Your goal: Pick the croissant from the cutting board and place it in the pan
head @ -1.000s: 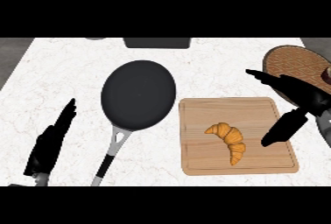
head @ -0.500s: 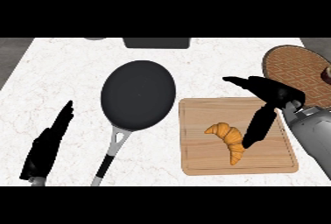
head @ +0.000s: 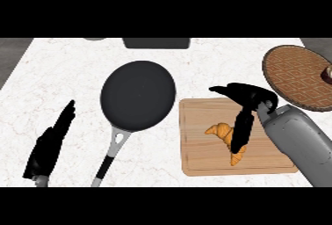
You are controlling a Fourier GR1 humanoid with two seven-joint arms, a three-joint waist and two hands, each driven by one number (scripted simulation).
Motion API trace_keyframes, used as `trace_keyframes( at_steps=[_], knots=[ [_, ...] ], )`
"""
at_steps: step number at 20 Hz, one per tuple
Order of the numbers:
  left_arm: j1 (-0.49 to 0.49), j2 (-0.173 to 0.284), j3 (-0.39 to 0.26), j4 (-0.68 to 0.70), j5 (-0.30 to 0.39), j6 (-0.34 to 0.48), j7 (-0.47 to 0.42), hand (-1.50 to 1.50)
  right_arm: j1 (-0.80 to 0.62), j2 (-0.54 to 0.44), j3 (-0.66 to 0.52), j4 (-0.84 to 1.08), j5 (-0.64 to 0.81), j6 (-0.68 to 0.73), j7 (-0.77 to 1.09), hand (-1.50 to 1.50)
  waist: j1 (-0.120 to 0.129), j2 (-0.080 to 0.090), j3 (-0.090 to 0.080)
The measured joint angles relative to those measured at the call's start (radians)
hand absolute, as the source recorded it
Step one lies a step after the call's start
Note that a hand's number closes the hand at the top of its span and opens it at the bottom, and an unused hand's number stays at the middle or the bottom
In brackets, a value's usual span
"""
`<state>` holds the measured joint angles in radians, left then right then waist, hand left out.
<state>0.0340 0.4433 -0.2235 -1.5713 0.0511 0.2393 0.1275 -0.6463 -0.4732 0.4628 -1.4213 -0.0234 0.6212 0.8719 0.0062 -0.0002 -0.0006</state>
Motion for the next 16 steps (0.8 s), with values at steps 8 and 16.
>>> trace_keyframes(
  at_steps=[8, 16],
  knots=[
    [0.025, -0.016, 0.034, 0.002, -0.013, -0.032, -0.018, 0.0, 0.044, 0.046, 0.031, -0.012, 0.045, 0.014, 0.032, -1.5, -0.003, -0.001, 0.0],
    [0.032, -0.051, 0.037, -0.011, -0.046, -0.036, -0.012, 0.0, 0.063, 0.065, 0.06, 0.052, 0.124, 0.041, 0.024, -1.5, -0.002, 0.0, 0.0]
  ],
)
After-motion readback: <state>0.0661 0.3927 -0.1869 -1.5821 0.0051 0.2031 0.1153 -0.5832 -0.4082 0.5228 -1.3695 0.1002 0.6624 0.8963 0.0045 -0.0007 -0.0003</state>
